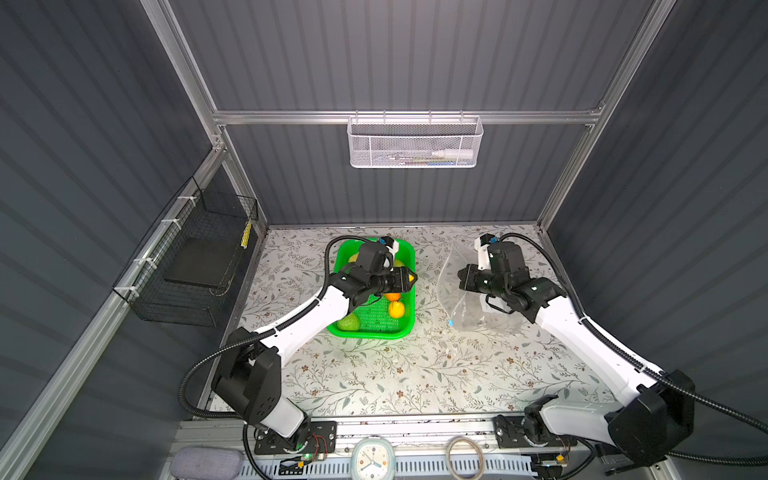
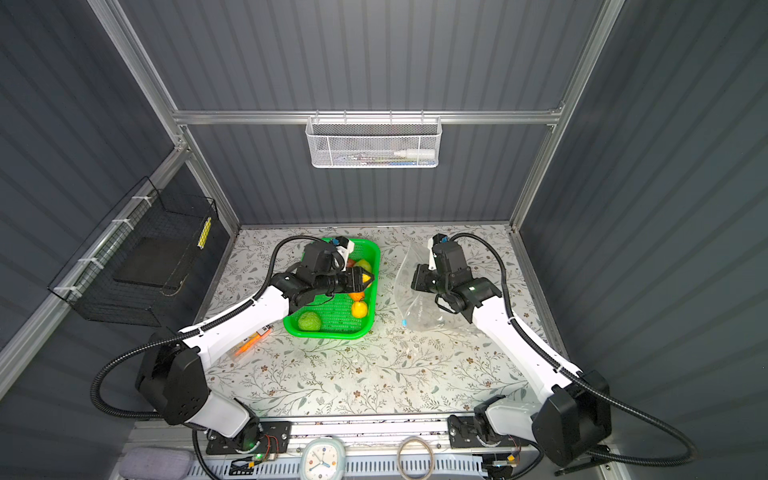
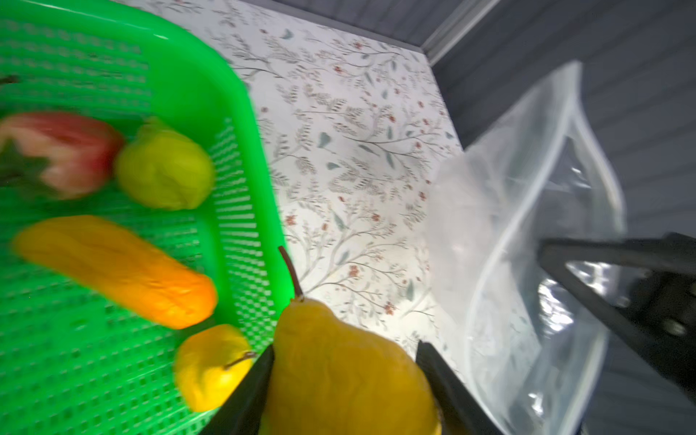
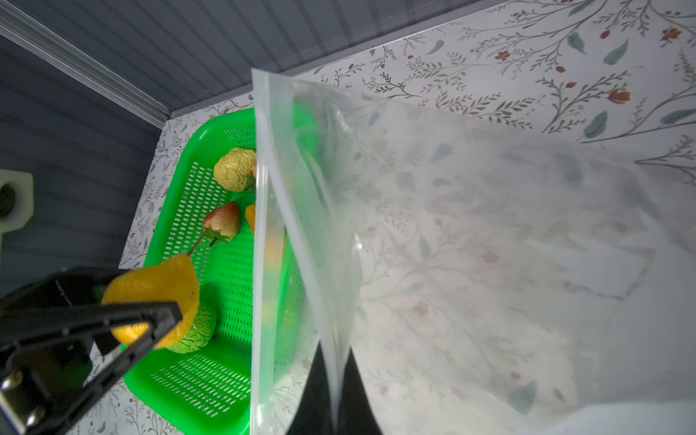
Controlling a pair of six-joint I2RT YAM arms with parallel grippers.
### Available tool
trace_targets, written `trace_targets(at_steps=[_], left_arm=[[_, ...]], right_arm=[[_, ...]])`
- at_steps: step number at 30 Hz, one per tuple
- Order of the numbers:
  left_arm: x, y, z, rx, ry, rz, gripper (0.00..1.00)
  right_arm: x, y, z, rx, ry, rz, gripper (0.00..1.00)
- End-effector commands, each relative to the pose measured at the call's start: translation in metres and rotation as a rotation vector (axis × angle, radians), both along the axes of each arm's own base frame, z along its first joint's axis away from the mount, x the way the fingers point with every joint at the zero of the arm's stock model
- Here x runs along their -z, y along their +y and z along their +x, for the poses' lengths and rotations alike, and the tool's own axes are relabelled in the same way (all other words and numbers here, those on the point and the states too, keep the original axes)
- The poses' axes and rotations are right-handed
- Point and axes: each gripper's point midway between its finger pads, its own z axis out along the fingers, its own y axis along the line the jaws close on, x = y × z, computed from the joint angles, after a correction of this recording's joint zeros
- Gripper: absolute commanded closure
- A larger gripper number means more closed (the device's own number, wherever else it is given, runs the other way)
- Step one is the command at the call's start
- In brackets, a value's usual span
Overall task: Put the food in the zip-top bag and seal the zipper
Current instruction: 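Grasp the yellow pear with the left gripper and lift it, then carry the pear into the bag held by the right gripper and release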
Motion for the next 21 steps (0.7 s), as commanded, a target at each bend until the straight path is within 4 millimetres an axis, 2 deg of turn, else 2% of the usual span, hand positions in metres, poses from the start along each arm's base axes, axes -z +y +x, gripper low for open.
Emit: trace_targets(at_steps=[1,6,9,15,21], left_arm=[[-0.052,-0.030,-0.013,0.102,-0.041,-0.186,0.43],[-0.062,-0.050,-0.026,0.146,-0.067,-0.228,0.43],[-0.062,-0.059,-0.031,0.167,-0.071,-0.243,0.43],[-0.048,-0.068,-0.027,0.163,-0.048,-0.256,0.43],[-0.028,-0.069,-0.022,0.137,-0.024,-0.212,0.44]], right_arm=[[0.002,0.008,0.002,-0.013,0.007,0.051,1.00],[0.005,0.013,0.003,-0.019,0.020,0.078,1.00],[0.006,0.019,0.003,-0.035,0.034,0.113,1.00],[-0.005,0.032,0.001,-0.067,0.025,0.214,1.00],[-0.014,0.033,-0.003,-0.079,0.012,0.244,1.00]])
